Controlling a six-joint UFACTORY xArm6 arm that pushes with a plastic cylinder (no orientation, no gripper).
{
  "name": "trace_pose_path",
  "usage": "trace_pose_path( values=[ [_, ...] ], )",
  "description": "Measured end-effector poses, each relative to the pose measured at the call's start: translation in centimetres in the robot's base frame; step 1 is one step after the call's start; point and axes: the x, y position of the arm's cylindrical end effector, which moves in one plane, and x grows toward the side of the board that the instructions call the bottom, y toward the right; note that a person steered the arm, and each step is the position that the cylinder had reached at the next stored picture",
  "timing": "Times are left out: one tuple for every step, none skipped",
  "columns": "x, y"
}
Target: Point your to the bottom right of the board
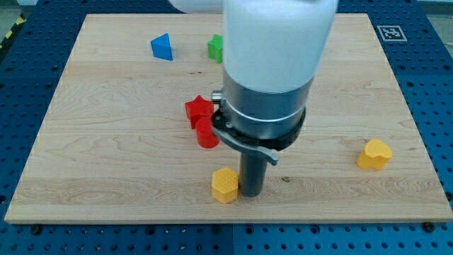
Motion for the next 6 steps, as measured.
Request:
trace_pose_path(
  values=[
    [0.0, -0.6],
    [0.0, -0.6],
    [0.0, 1.2],
    [-0.1, 5.6],
    [-0.2, 10.9],
    [-0.2, 16.8]
  ],
)
